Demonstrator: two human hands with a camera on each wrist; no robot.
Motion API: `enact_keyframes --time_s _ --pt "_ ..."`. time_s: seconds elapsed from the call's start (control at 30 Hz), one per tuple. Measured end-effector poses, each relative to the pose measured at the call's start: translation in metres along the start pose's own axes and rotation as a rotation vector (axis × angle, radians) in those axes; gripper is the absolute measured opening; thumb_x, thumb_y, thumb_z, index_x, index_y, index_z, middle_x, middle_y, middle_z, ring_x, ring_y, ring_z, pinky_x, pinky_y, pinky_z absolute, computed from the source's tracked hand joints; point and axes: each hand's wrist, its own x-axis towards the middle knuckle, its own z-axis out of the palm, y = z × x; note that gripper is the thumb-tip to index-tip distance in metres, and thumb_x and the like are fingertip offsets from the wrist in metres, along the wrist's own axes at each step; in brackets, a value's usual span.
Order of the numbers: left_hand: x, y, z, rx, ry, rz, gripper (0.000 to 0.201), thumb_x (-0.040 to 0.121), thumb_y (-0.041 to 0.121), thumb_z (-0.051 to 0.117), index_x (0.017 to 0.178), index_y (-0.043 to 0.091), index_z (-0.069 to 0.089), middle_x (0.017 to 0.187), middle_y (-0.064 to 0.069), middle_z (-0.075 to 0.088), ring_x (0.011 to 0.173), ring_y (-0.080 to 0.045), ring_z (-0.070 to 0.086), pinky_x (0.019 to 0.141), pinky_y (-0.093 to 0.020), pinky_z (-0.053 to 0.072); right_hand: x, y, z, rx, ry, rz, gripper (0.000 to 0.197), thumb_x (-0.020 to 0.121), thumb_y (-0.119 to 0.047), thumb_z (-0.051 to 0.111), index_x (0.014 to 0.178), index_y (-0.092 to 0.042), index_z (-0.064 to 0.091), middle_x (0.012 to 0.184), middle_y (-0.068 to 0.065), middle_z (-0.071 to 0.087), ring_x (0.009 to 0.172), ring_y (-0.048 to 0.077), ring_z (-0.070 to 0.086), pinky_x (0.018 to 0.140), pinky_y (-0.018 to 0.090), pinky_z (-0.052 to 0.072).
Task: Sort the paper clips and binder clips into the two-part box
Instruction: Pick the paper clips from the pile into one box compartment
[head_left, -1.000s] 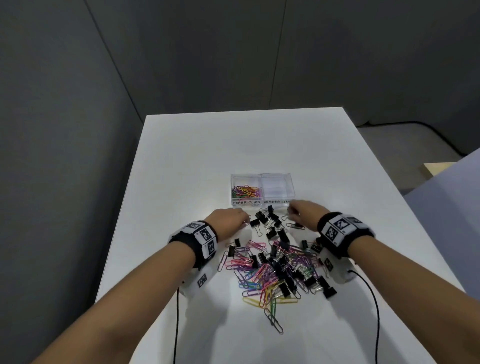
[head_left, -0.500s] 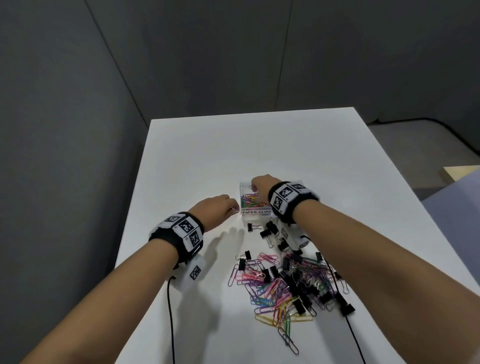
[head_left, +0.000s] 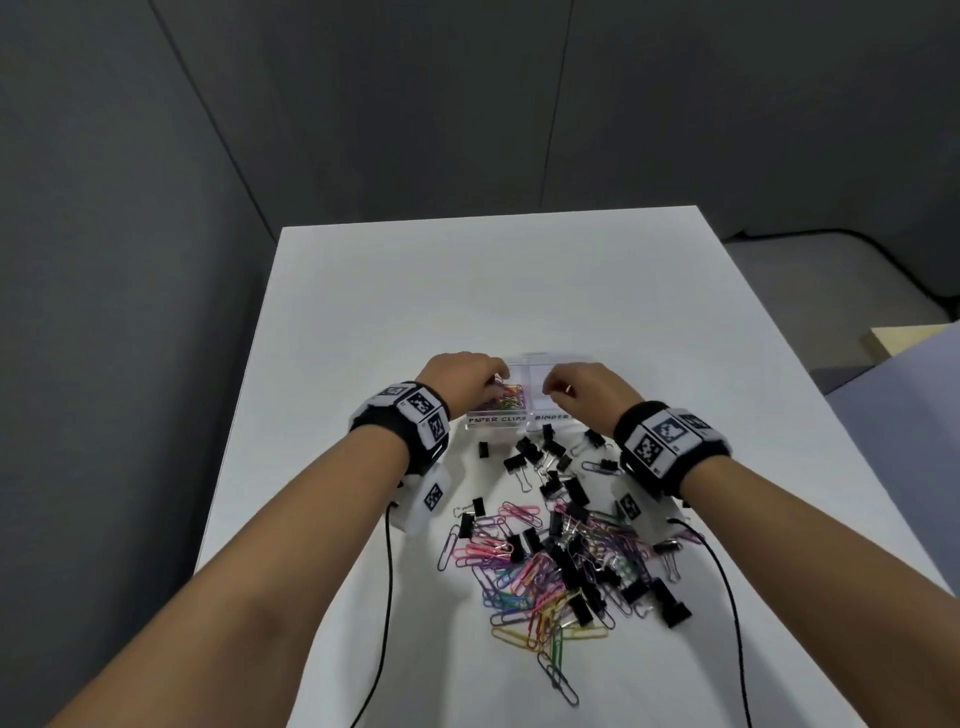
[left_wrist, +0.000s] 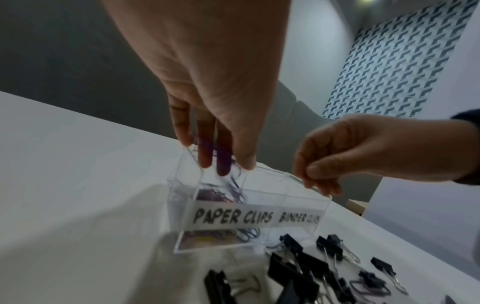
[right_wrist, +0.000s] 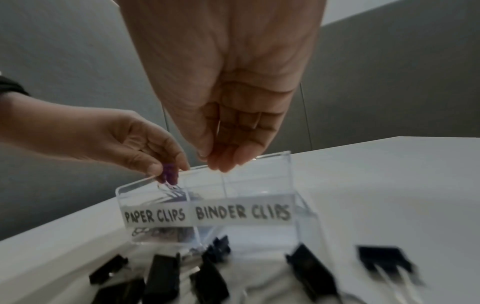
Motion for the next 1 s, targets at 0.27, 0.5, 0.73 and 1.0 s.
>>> enact_keyframes --time_s 0.27,0.5,0.73,1.0 --pt "-0.021 0.046 0.026 0.082 -0.034 0.258 0.025 0.096 0.024 0.043 0.105 0.014 0.064 0.106 -0.004 0.065 0.097 -0.022 0.062 0.072 -0.030 0.047 -0.046 0.040 0.012 -0.127 -0.126 0.084 0.018 0.092 -0.014 0.052 0.104 -0.009 0.063 0.108 0.009 0.067 0.094 0.023 0.062 0.080 0.030 0.049" --pt "-0.045 0.070 0.063 0.138 -0.251 0.217 0.030 0.089 0.036 0.055 0.099 0.009 0.064 0.104 -0.007 0.063 0.091 -0.024 0.062 0.071 -0.032 0.048 -0.070 0.054 0.045 -0.303 -0.085 0.070 0.023 0.094 -0.021 0.051 0.115 -0.016 0.060 0.116 0.004 0.055 0.095 0.024 0.061 0.079 0.034 0.053" --pt "-0.058 0.066 0.071 0.056 -0.252 0.123 0.026 0.092 0.023 0.055 0.112 0.006 0.058 0.119 -0.011 0.055 0.106 -0.029 0.057 0.084 -0.038 0.048 -0.068 0.042 0.062 -0.455 0.008 0.072 0.019 0.093 -0.008 0.046 0.105 -0.004 0.061 0.114 0.009 0.054 0.102 0.027 0.054 0.075 0.035 0.049" --pt "-0.059 0.070 0.074 0.078 -0.236 0.081 0.021 0.095 0.011 0.046 0.111 0.002 0.056 0.115 -0.016 0.058 0.104 -0.032 0.058 0.084 -0.040 0.048 -0.068 0.042 0.076 -0.445 0.033 0.120 0.021 0.088 -0.001 0.053 0.108 -0.006 0.056 0.114 0.009 0.055 0.105 0.026 0.052 0.081 0.036 0.050"
